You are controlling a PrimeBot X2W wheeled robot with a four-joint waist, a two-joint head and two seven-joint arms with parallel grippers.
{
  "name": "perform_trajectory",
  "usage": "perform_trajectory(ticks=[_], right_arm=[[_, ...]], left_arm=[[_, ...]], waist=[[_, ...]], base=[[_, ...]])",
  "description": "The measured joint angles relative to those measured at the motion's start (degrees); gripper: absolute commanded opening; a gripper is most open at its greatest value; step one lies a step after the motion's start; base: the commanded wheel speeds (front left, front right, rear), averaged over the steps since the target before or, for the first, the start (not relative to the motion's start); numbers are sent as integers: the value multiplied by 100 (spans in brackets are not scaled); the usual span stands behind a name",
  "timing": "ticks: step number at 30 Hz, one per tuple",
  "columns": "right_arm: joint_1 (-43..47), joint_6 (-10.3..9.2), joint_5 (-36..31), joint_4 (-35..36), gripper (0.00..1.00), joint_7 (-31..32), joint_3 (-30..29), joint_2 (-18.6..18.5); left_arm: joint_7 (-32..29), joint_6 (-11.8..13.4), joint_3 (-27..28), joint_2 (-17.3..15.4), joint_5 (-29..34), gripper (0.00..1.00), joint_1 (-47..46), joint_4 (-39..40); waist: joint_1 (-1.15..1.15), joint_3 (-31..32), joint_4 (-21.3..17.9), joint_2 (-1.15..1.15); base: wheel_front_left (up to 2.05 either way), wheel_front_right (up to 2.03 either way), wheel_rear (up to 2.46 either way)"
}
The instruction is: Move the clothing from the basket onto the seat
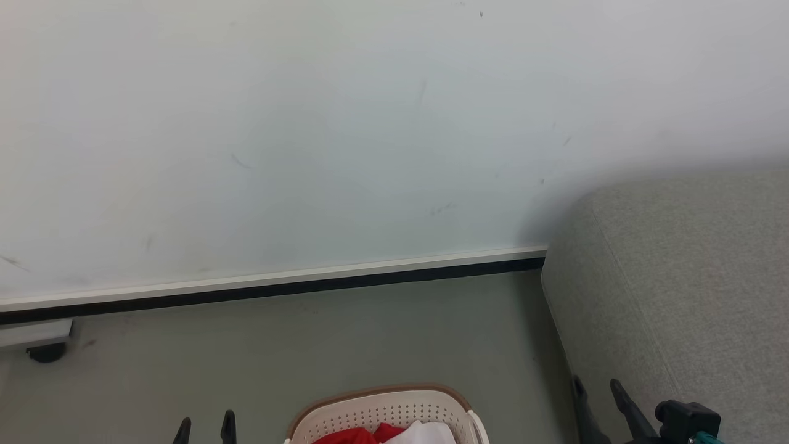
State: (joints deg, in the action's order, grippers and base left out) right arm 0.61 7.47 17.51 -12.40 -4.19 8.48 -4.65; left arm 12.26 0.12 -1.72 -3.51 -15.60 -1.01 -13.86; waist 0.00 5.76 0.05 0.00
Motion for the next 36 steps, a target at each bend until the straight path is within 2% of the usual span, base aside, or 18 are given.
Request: perform_trajectory(ticks=[10, 23, 36], right_arm=[[5, 0, -474, -52, 100, 19, -48, 84], [10, 0, -1063, -127, 100, 73, -107, 176], [15, 0, -1043, -138, 100, 71, -103, 181]], left_arm=[[130, 52, 31, 14, 181, 100, 81, -42], [276, 151, -41, 24, 712, 100, 119, -34], [276, 201, -13, 38, 471, 100, 119, -178]], waist=[[0, 51, -6, 0], [0, 142, -24, 0], [0, 128, -2, 0]], base=[[0, 0, 0], [0, 0, 0], [0, 0, 0]])
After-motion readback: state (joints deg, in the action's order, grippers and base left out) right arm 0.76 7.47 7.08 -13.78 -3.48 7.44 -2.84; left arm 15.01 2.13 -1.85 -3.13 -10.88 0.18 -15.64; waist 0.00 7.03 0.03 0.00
